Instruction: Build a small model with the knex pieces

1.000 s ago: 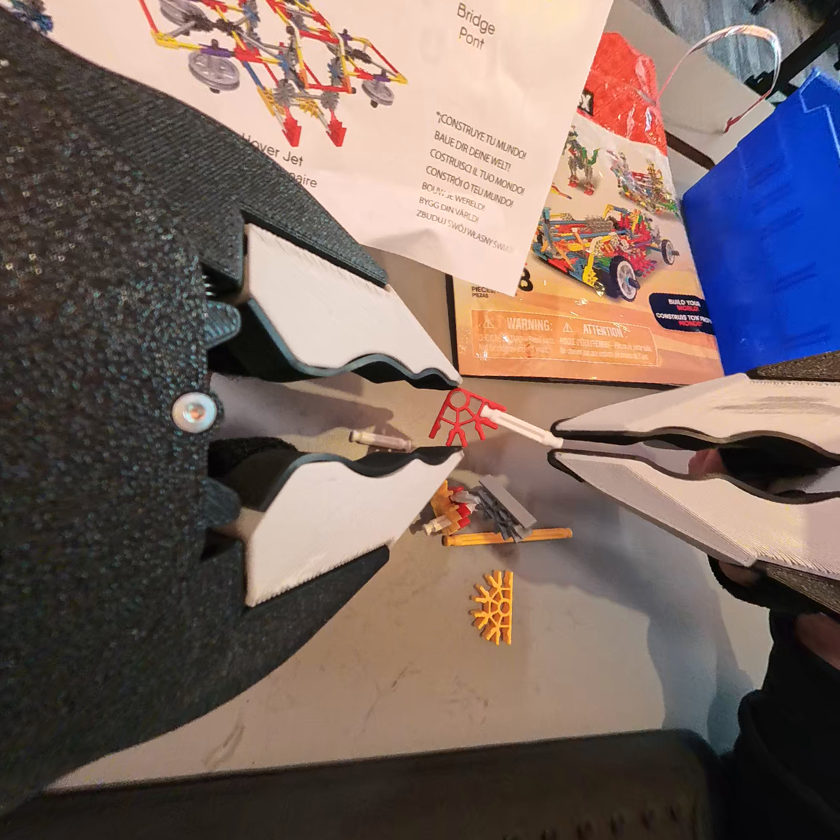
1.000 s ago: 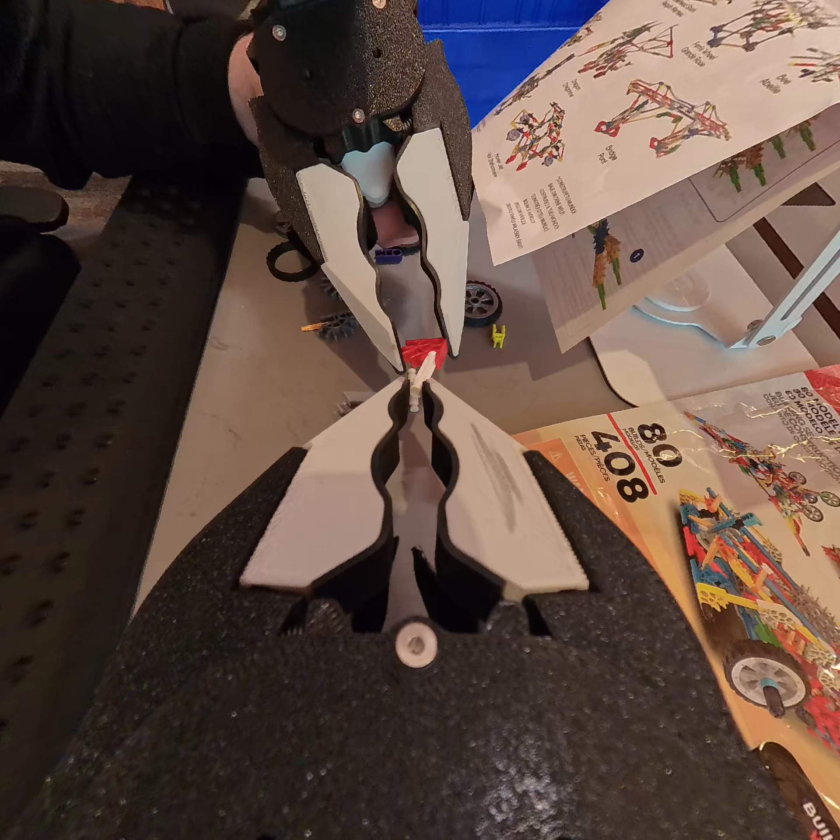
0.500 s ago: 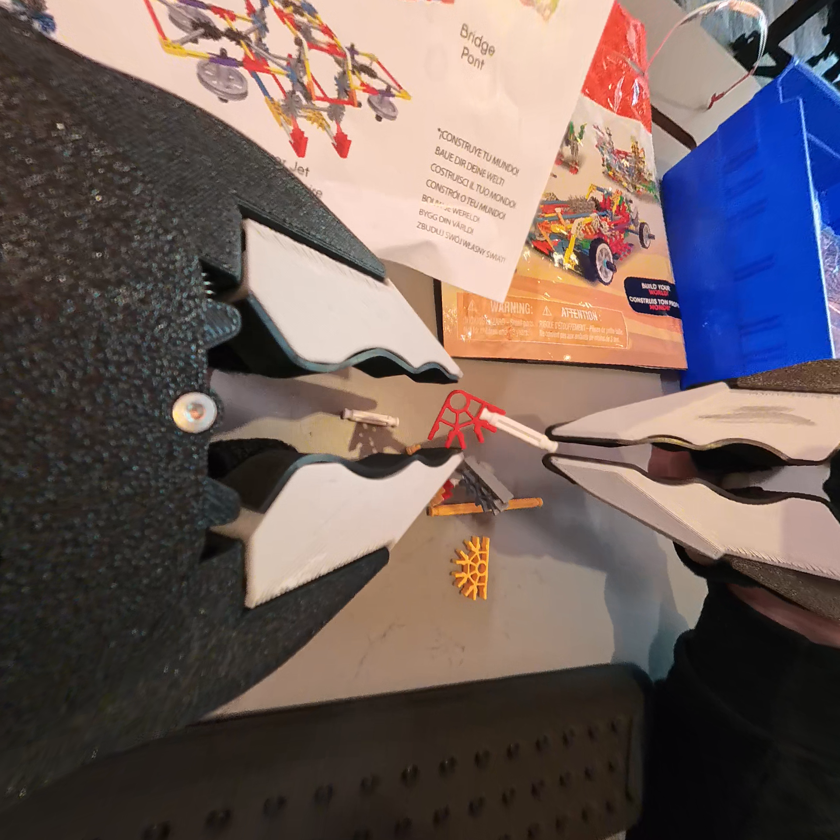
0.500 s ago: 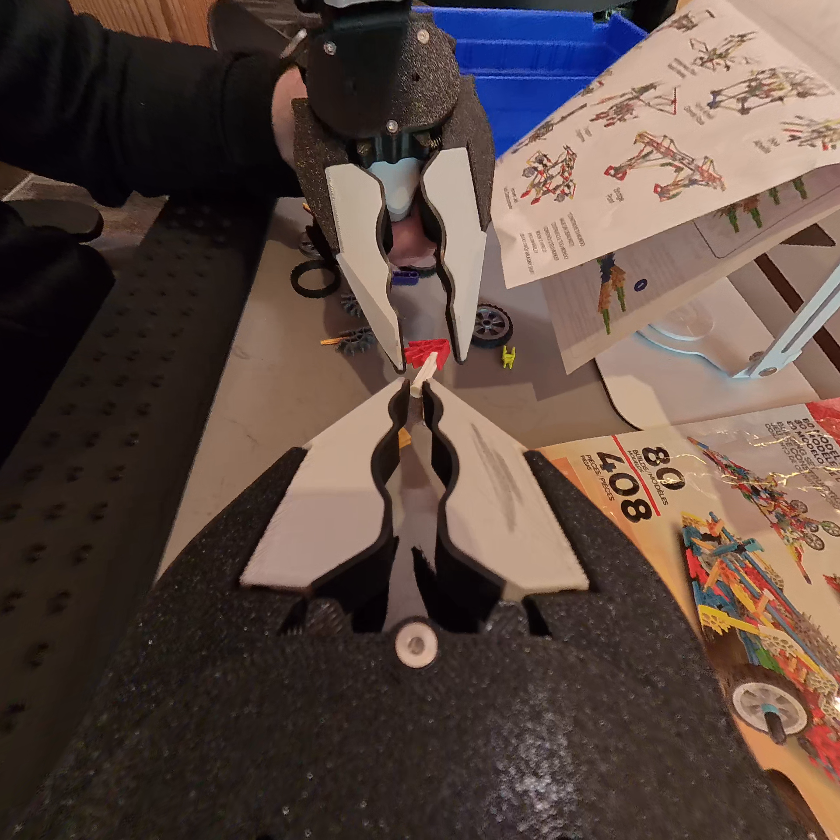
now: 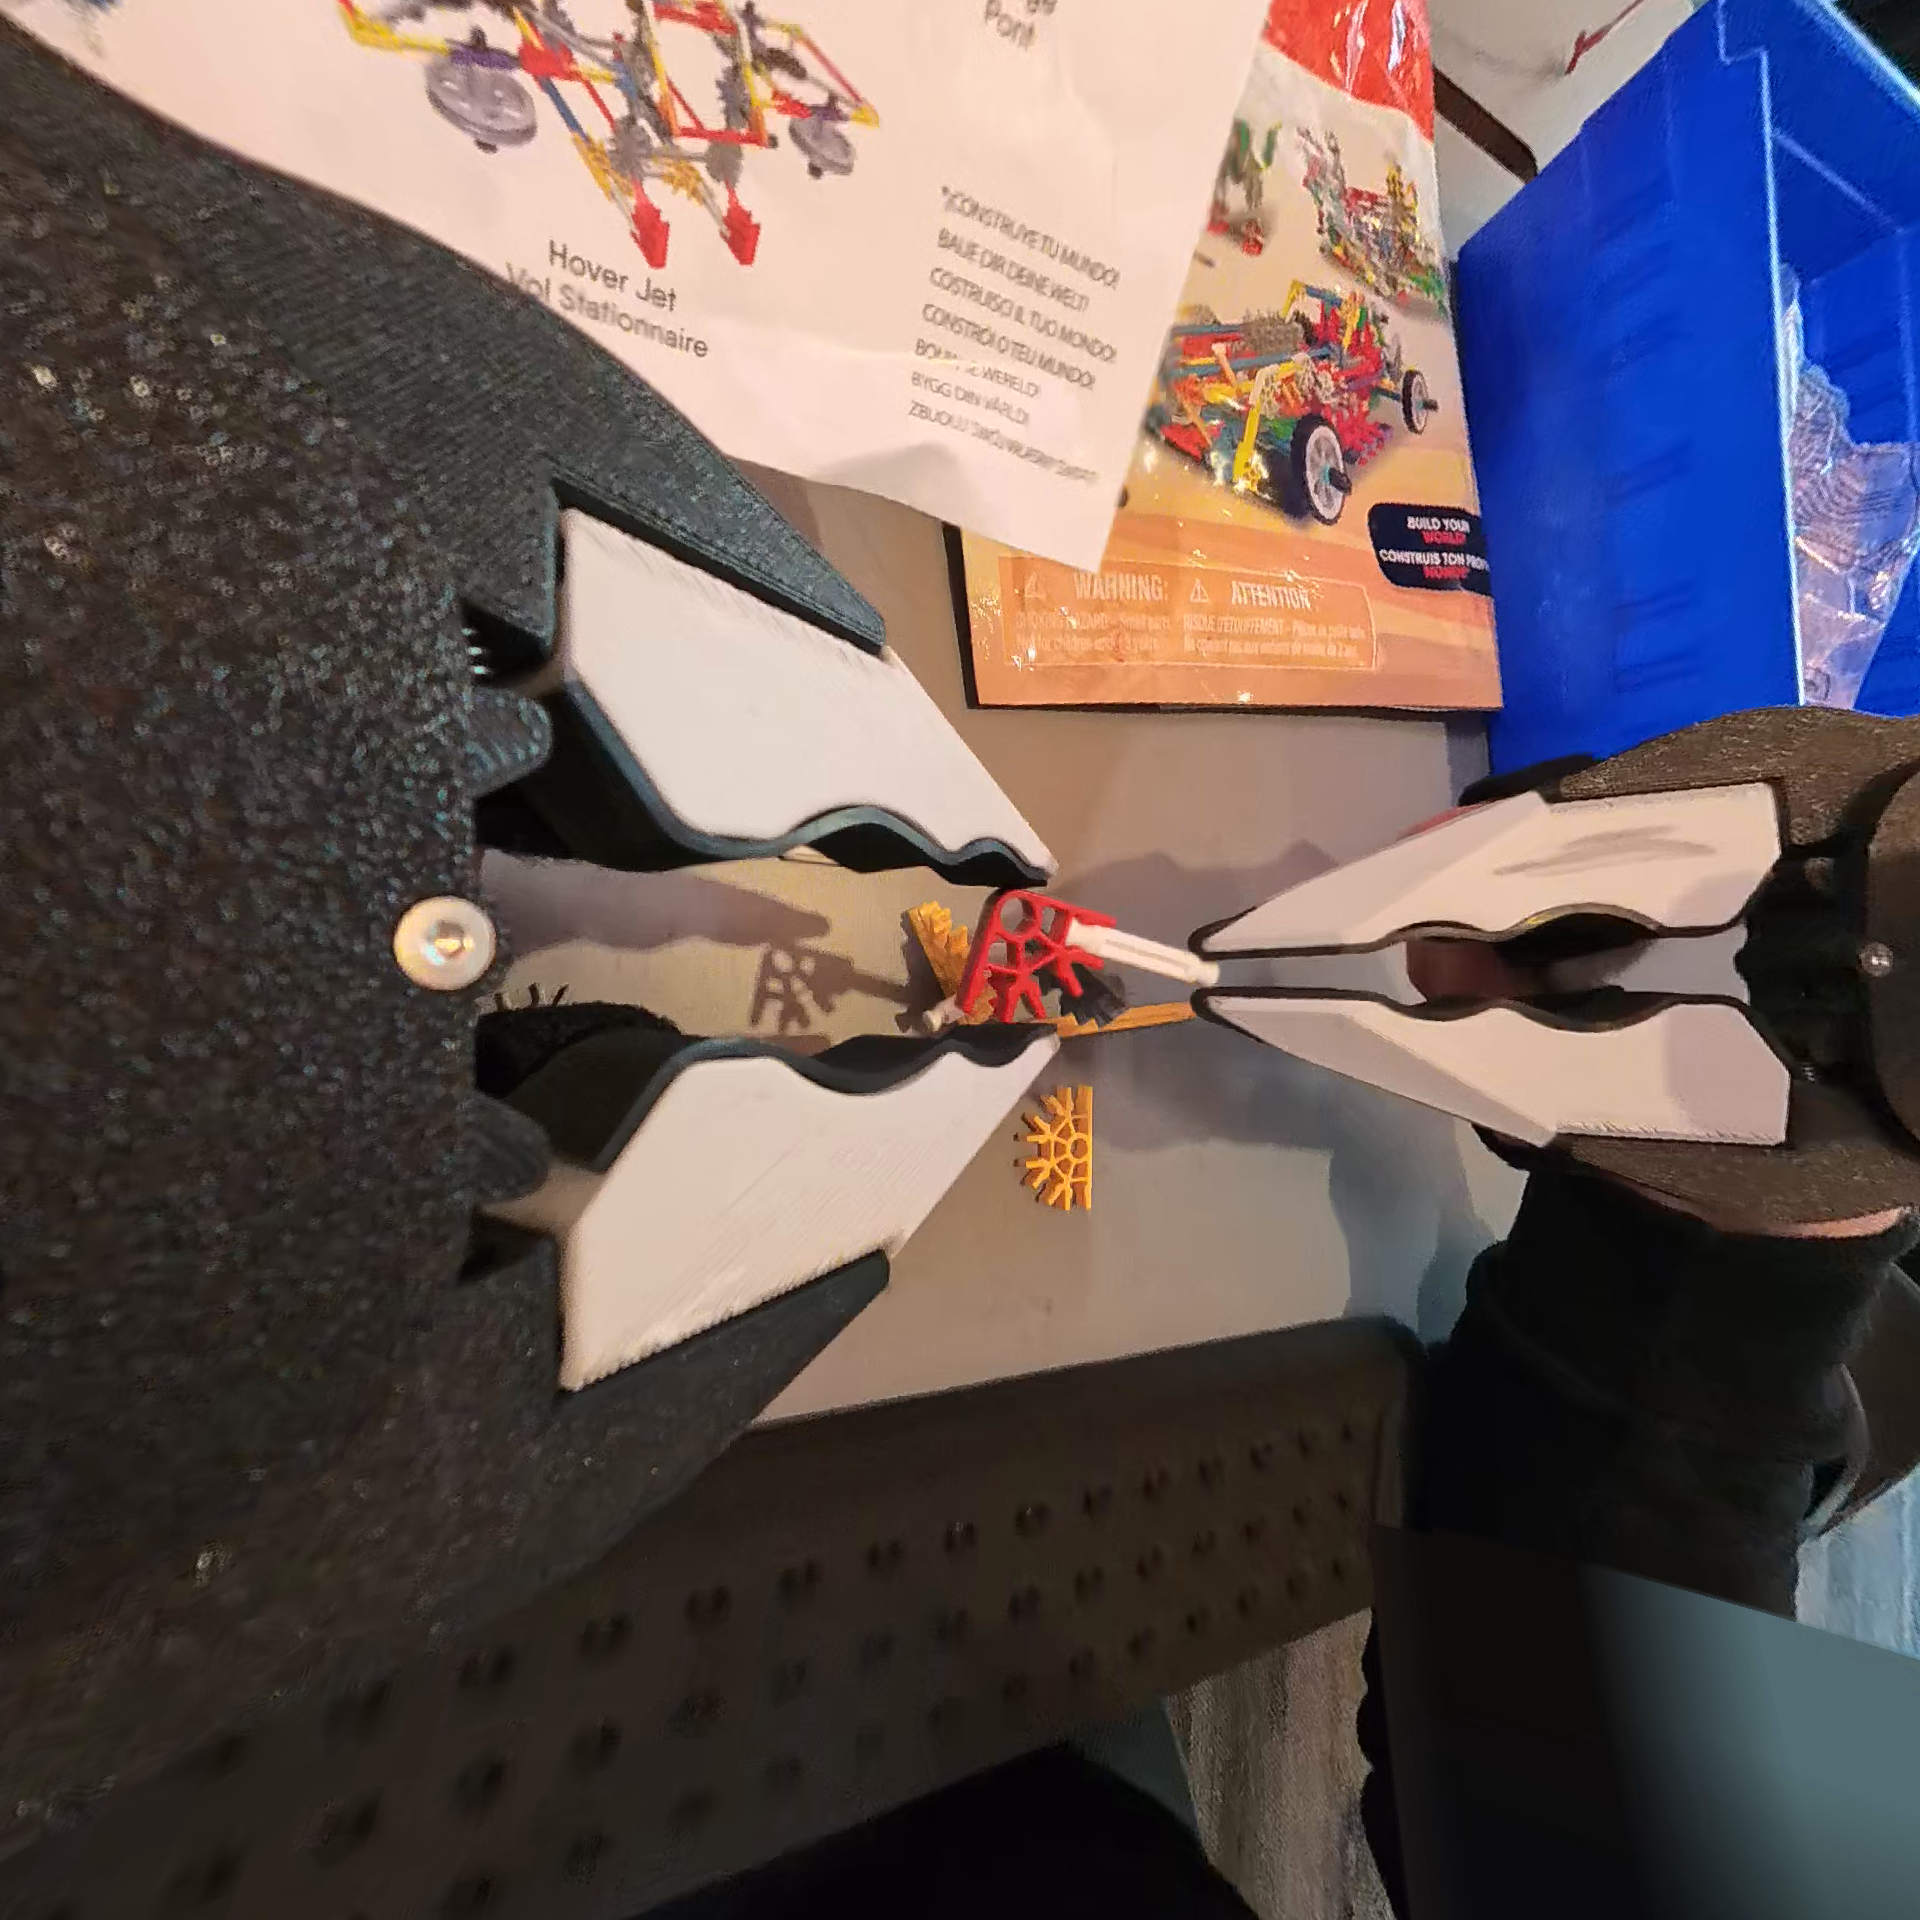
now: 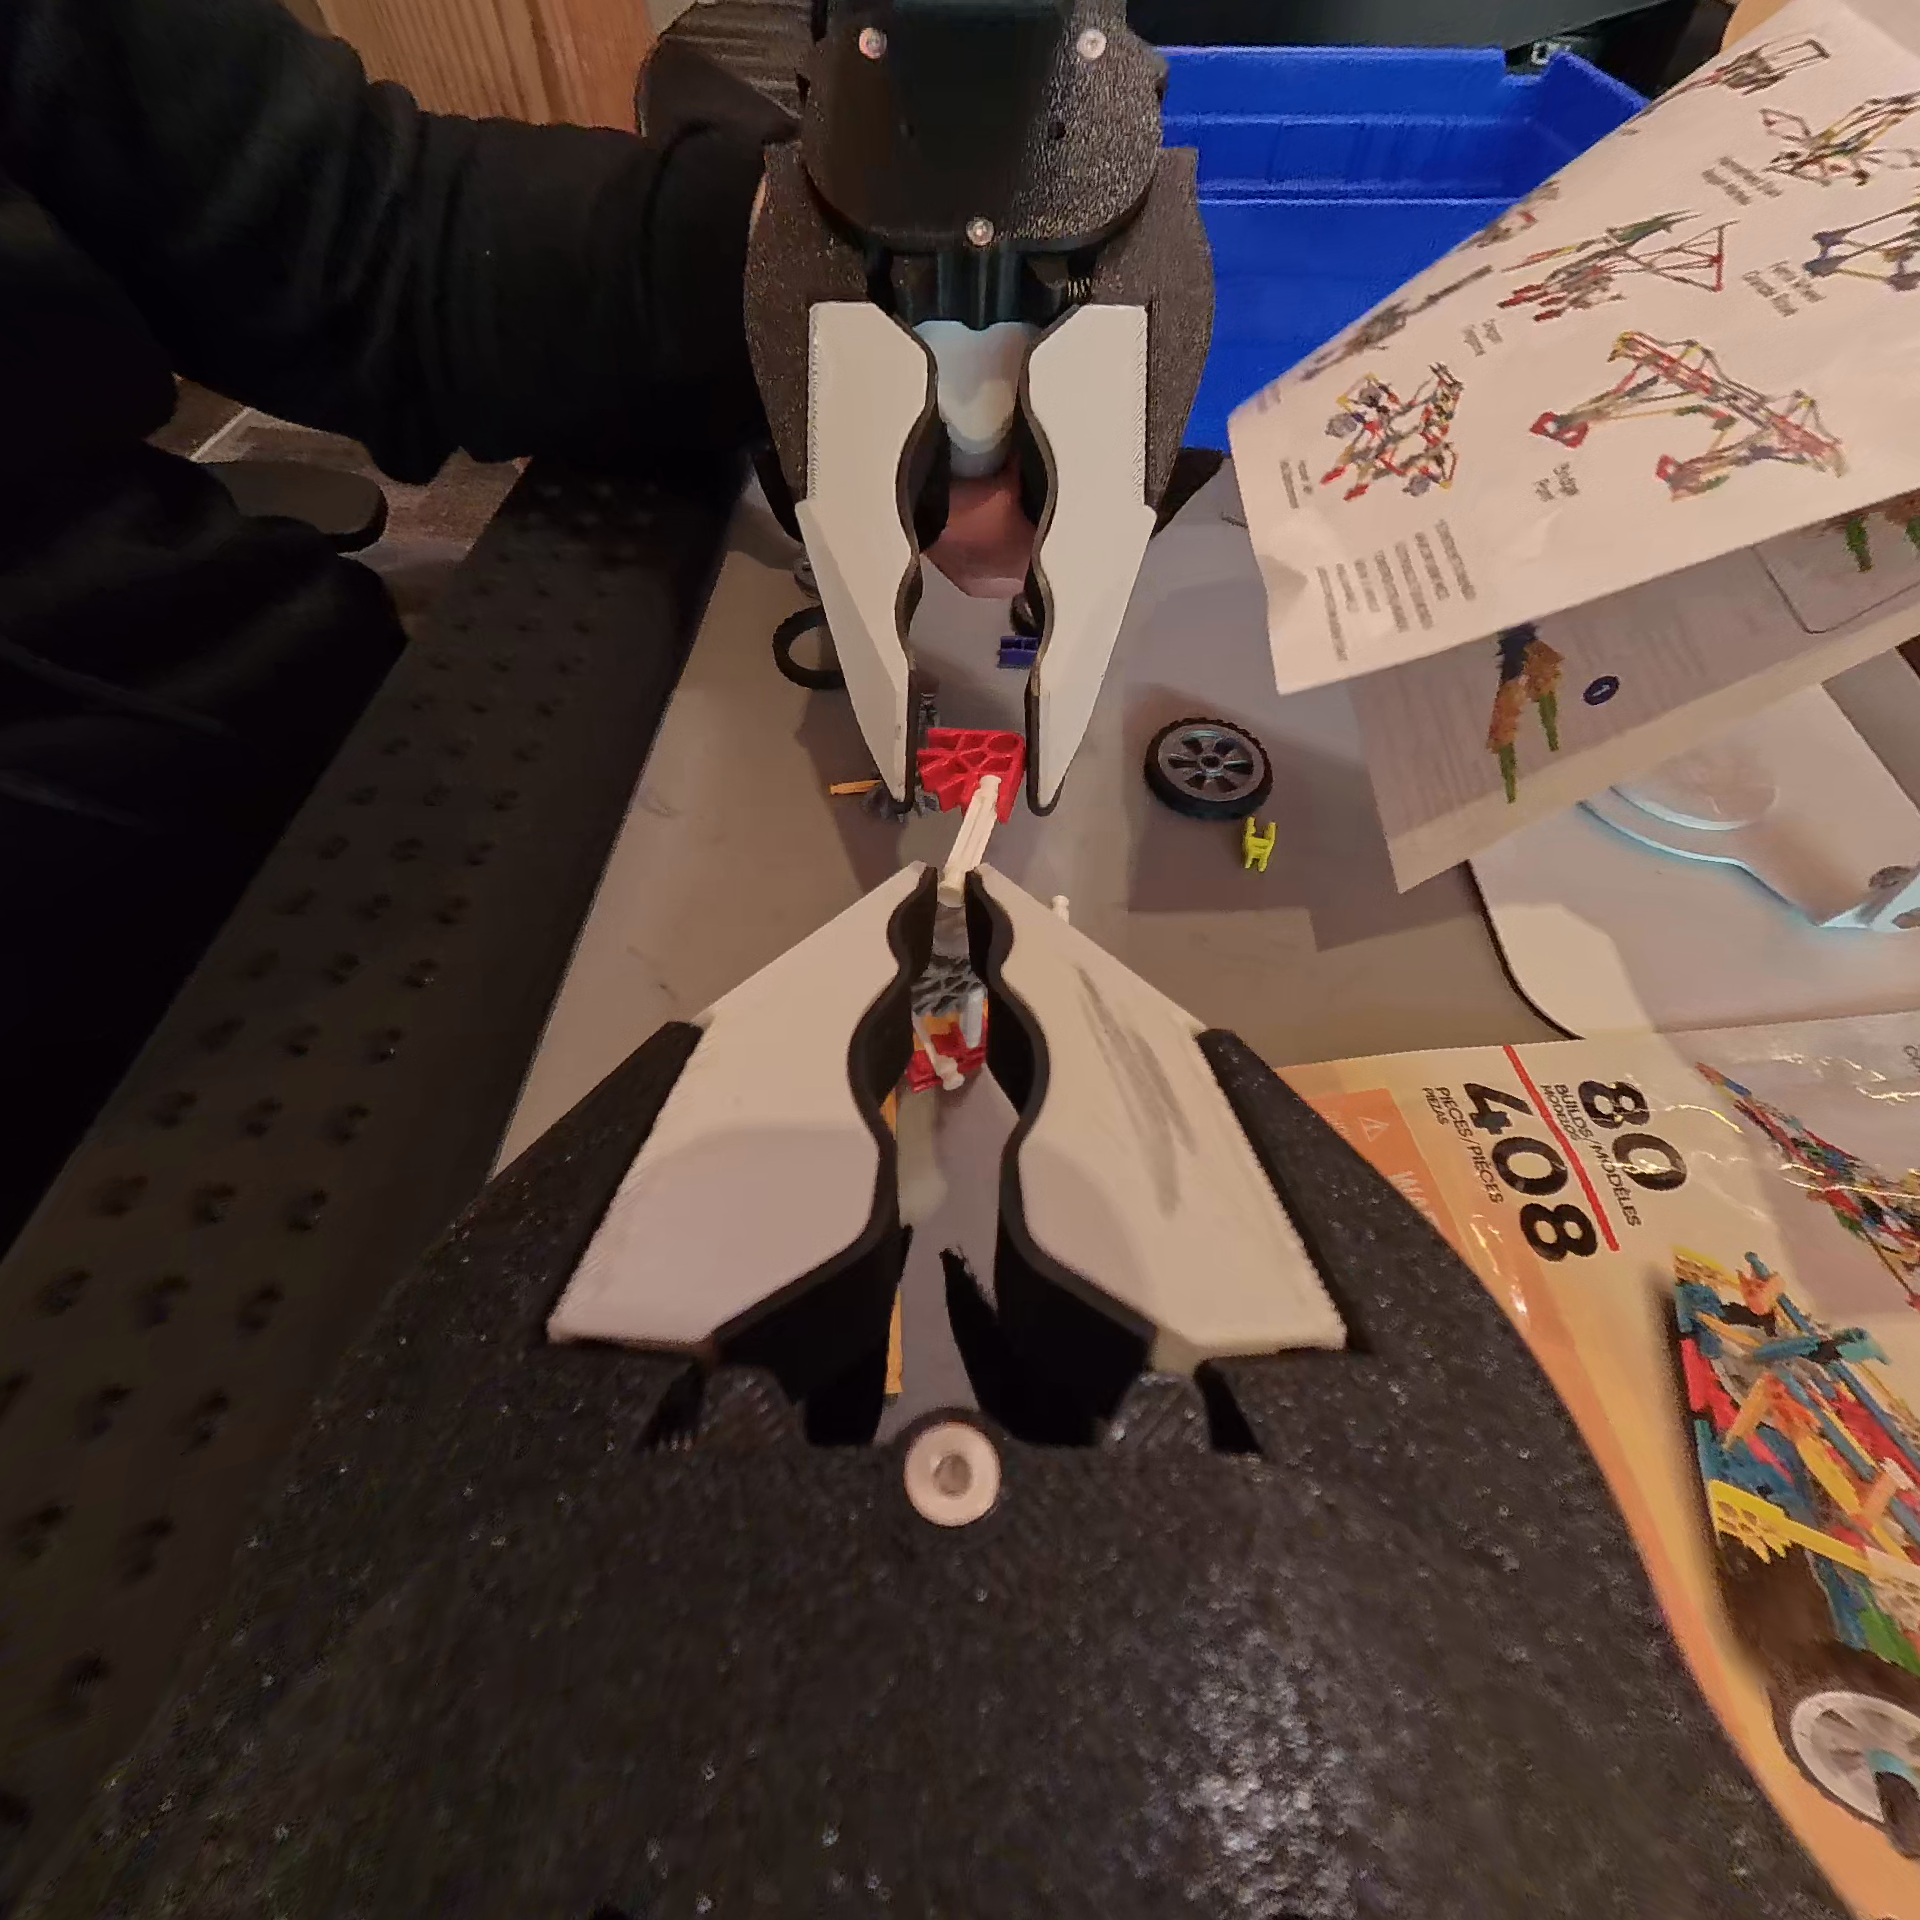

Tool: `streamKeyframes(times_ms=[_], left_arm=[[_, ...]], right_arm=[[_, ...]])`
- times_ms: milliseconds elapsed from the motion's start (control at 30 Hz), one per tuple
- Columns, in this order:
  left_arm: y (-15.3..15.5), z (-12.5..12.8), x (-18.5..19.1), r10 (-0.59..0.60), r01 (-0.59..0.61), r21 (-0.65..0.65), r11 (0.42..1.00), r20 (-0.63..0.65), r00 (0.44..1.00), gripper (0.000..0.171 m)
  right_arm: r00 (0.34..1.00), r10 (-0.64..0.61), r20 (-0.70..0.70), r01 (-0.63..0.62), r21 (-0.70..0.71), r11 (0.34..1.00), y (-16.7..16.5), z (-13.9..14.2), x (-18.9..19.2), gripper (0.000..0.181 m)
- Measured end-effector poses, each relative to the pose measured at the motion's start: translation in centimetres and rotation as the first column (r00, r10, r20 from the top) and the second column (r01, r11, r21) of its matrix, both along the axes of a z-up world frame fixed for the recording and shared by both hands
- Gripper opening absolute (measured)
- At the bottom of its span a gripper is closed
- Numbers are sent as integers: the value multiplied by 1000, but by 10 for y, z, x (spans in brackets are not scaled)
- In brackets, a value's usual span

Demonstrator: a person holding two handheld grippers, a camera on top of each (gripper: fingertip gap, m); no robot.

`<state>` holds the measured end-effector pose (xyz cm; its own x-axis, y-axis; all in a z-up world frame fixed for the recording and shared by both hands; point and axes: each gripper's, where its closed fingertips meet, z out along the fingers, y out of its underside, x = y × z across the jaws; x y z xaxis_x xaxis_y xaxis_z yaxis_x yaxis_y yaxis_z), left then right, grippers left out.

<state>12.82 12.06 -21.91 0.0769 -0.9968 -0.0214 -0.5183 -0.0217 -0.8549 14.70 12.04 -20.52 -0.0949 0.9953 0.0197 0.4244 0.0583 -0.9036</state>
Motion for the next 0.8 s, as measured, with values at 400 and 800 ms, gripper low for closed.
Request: streamKeyframes(times_ms=[400,800], left_arm=[[-24,-13,4,-86,84,-25,996,-75,993,24],[-19,-19,5,3,9,102,995,-124,992,24]], right_arm=[[994,87,66,-84,-41,996,-17,-13,2,4],[995,51,87,-49,-22,999,-10,-16,3,10]])
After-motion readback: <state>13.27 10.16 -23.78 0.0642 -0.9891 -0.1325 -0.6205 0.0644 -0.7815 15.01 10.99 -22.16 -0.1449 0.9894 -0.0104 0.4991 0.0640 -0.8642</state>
